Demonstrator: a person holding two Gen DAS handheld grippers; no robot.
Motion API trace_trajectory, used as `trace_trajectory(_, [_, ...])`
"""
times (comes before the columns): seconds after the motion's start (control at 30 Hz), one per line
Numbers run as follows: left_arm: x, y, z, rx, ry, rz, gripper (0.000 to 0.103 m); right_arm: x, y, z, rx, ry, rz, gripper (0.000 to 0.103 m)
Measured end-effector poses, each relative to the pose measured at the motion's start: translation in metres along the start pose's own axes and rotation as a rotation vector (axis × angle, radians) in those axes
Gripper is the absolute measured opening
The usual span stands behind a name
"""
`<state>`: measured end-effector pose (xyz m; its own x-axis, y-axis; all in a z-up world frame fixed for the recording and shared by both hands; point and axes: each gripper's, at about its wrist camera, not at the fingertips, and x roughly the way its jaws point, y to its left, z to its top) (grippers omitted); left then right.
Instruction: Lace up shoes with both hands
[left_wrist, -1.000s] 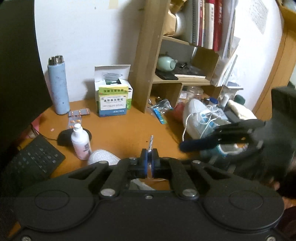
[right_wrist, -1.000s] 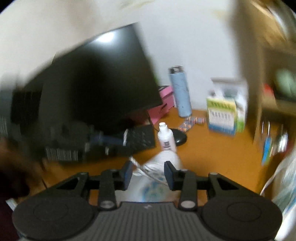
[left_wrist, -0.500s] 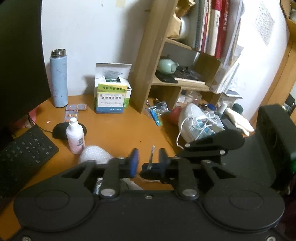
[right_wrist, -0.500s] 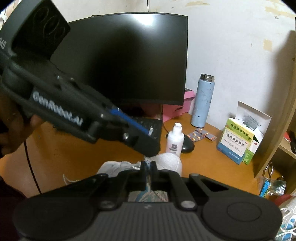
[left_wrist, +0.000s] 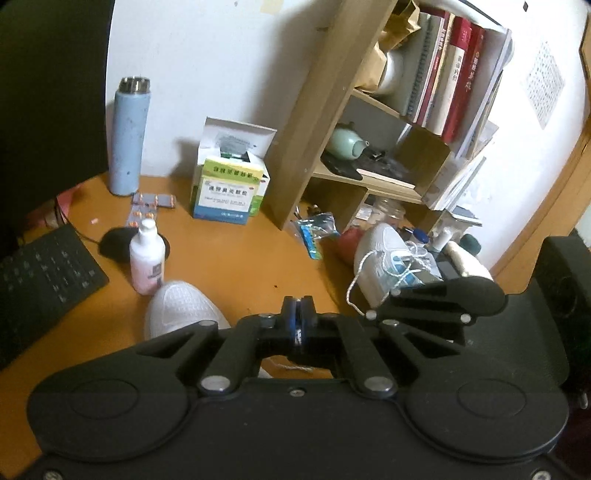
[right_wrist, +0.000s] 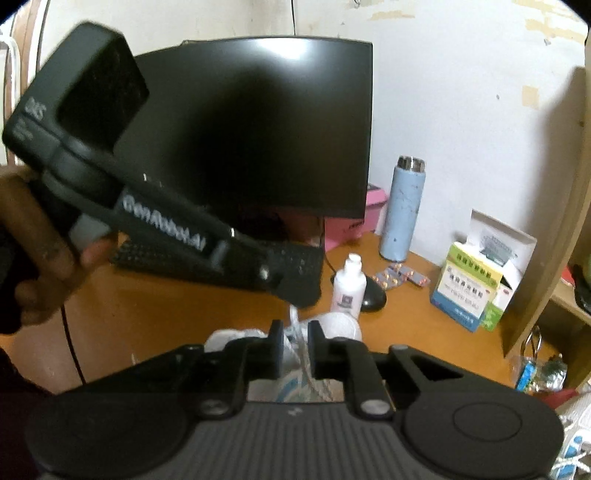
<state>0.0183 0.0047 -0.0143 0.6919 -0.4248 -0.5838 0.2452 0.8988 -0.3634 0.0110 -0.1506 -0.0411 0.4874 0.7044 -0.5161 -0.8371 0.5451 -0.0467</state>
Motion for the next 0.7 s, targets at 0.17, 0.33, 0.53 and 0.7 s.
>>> trace_trajectory(0.17, [-0.002, 0.002, -0.001, -0.006, 0.006, -0.004, 0.000, 0.007, 0.003, 0.002, -0.008, 0.013, 0.007, 0.014])
trace_trajectory(0.33, [-0.007, 0.008, -0.001, -0.021, 0.016, -0.007, 0.001, 0.011, 0.002, 0.002, 0.011, 0.030, 0.015, 0.003])
trace_trajectory(0.53, [-0.025, 0.022, -0.005, 0.006, 0.019, 0.083, 0.010, 0.018, 0.005, 0.001, -0.042, 0.086, -0.019, 0.004])
trace_trajectory(0.7, [-0.019, 0.029, -0.024, 0.072, 0.095, 0.163, 0.024, 0.030, 0.004, 0.001, -0.075, 0.139, -0.017, 0.003])
